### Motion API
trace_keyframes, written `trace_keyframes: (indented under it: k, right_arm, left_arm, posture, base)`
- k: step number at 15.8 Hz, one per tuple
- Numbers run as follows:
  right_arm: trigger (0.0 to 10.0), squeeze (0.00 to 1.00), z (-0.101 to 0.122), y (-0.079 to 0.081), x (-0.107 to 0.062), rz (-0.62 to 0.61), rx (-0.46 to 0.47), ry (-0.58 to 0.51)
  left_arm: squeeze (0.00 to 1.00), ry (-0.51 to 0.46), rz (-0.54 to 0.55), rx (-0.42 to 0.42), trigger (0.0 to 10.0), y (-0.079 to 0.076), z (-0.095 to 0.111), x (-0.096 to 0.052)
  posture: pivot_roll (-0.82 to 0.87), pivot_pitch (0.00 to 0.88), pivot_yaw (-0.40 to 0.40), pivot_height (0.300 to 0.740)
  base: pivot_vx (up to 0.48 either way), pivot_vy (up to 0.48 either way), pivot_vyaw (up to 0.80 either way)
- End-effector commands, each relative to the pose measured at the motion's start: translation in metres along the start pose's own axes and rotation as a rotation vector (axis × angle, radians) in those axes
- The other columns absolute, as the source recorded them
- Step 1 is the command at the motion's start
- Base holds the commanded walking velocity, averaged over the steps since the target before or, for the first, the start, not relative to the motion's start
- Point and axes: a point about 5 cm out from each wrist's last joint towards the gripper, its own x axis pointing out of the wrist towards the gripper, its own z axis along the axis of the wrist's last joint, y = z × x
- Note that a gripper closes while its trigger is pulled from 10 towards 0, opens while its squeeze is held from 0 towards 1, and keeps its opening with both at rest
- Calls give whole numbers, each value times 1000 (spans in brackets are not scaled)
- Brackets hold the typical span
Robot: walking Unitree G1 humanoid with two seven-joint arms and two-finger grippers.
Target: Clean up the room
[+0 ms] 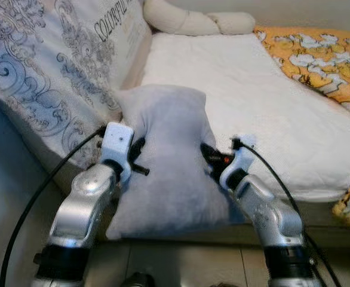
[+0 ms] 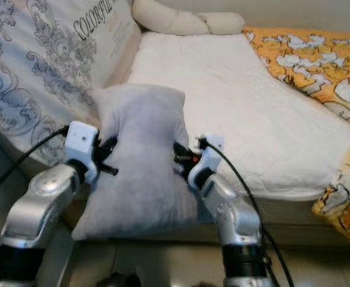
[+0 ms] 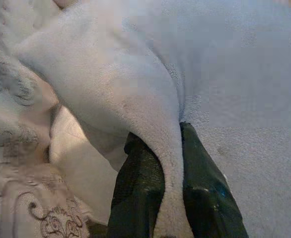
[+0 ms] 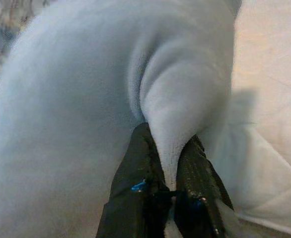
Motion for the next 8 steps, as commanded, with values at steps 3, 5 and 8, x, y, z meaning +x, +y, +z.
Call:
trace_keyframes:
  k: [3, 5, 8]
  right_arm:
    - [10000, 0, 8, 7, 4, 18, -22, -32]
    - [10000, 0, 7, 6, 4, 15, -23, -30]
    - [10000, 0, 7, 6, 5, 15, -22, -31]
  left_arm:
    - [0, 5, -35, 18, 10000, 0, 1, -2]
    - [0, 11, -45, 39, 10000, -1, 0, -3]
    - [0, 7, -24, 39, 10000, 2, 1, -3]
  posture:
    - [-51, 0, 12, 740]
    - [-48, 0, 11, 740]
    - [-48, 0, 12, 740]
  base:
    - [265, 0, 0]
    - [264, 0, 0]
    - [265, 0, 0]
